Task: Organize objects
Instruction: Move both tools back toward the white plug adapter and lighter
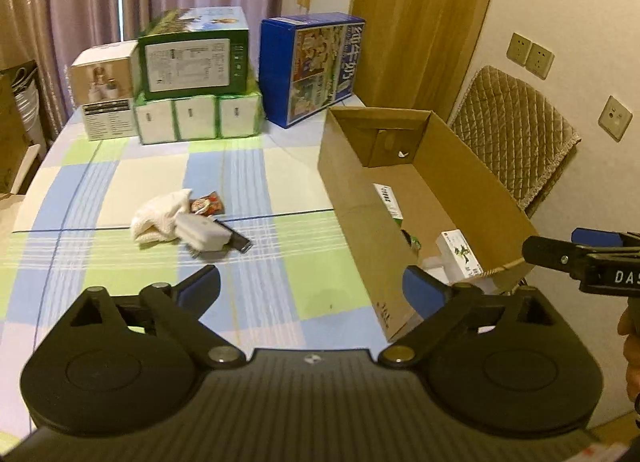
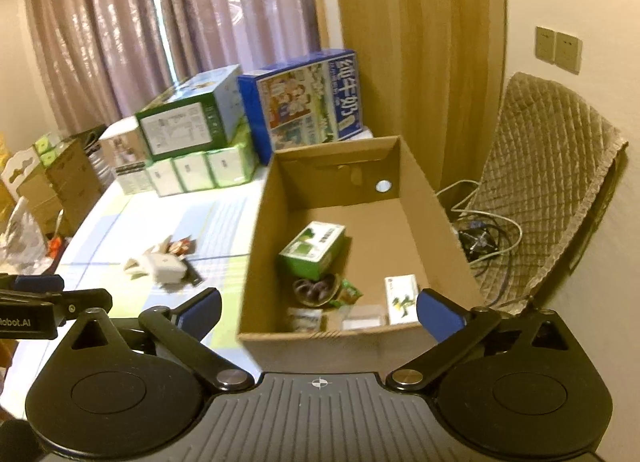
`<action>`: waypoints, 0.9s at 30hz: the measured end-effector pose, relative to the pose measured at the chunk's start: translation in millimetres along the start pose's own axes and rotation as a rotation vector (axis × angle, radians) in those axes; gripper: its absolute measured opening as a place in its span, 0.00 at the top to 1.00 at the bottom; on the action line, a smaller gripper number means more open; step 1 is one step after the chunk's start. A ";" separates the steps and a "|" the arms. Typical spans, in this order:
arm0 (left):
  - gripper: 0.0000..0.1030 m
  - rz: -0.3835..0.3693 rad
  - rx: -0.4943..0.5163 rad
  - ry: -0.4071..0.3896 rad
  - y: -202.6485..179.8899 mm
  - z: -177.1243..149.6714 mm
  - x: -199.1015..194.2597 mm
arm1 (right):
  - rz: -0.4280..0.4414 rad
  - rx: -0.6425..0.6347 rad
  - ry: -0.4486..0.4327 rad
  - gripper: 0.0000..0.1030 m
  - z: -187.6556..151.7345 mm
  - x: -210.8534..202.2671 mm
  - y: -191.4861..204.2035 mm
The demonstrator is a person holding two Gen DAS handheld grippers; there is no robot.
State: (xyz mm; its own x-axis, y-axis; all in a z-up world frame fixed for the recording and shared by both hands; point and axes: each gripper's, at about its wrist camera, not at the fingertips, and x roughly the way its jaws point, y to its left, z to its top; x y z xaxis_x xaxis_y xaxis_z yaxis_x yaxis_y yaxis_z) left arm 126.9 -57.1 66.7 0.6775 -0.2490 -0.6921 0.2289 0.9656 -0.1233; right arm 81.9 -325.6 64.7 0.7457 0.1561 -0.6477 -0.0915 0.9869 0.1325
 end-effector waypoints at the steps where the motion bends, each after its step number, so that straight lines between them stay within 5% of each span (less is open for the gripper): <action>1: 0.03 0.006 -0.001 -0.006 2.4 -3.6 -5.4 | 0.005 -0.007 0.001 0.02 -1.0 -2.1 4.1; 27: 0.01 0.109 -0.094 -0.033 75.1 -47.1 -57.1 | 0.126 -0.084 0.047 0.02 -22.8 -1.5 81.7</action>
State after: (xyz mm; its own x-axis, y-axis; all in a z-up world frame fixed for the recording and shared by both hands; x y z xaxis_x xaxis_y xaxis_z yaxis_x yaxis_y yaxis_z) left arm 72.5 33.1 63.5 0.7176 -0.1429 -0.6817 0.0869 0.9894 -0.1159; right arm 58.3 -244.3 59.5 0.6936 0.2788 -0.6642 -0.2389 0.9589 0.1531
